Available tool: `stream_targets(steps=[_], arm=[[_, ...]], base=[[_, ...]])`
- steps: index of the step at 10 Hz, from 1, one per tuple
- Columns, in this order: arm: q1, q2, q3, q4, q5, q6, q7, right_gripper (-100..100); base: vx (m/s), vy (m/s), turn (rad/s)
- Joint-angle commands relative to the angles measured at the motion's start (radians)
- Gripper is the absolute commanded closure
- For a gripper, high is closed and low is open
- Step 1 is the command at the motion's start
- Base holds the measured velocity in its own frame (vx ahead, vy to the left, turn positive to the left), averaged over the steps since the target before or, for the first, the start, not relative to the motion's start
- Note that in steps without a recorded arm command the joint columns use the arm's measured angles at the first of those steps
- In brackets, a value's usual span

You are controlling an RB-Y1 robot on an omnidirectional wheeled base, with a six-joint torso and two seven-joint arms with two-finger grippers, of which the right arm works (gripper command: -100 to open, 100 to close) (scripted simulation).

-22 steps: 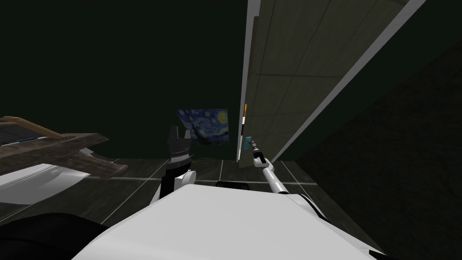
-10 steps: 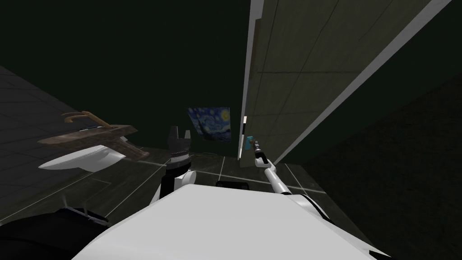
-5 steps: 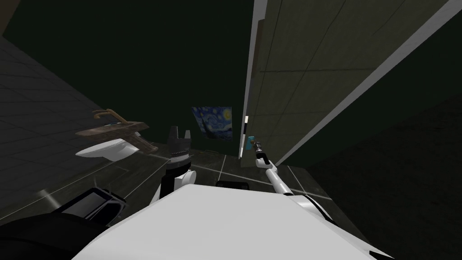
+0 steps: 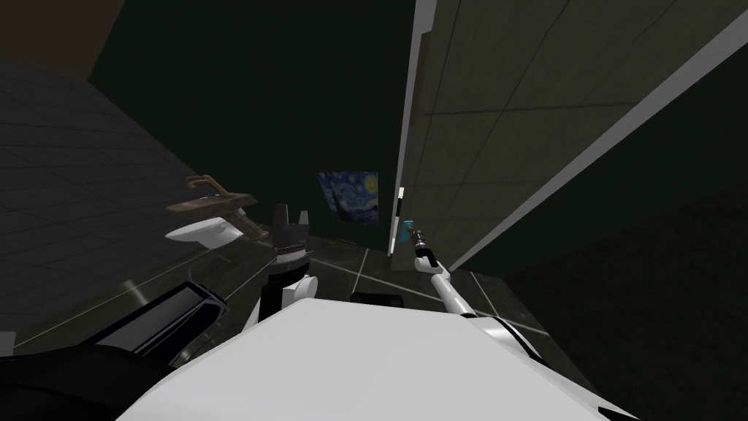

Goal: Pull the door open

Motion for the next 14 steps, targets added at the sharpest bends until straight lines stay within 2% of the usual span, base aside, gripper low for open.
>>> stream_targets(steps=[1,2,5,8,9,11,12,14], arm=[[-0.009,0.009,0.019,-0.009,-0.009,-0.005,-0.035,100],[0.009,-0.001,0.008,-0.013,-0.037,0.003,-0.058,-100],[0.018,0.001,0.019,-0.029,-0.091,0.004,-0.133,-100],[0.029,0.004,0.034,-0.05,-0.164,0.006,-0.22,-100],[0.029,0.004,0.034,-0.05,-0.164,0.006,-0.232,-100],[0.038,0.007,0.046,-0.066,-0.219,0.007,-0.296,-100],[0.038,0.007,0.046,-0.066,-0.219,0.007,-0.308,-100],[0.047,0.009,0.058,-0.083,-0.276,0.008,-0.372,-100]], base=[[-0.042,-0.032,0.066],[-0.036,-0.054,0.022],[-0.076,-0.02,0.1],[-0.085,-0.033,0.085],[-0.058,-0.035,0.033],[-0.067,-0.046,0.081],[-0.067,-0.045,0.046],[-0.074,-0.049,0.094]])
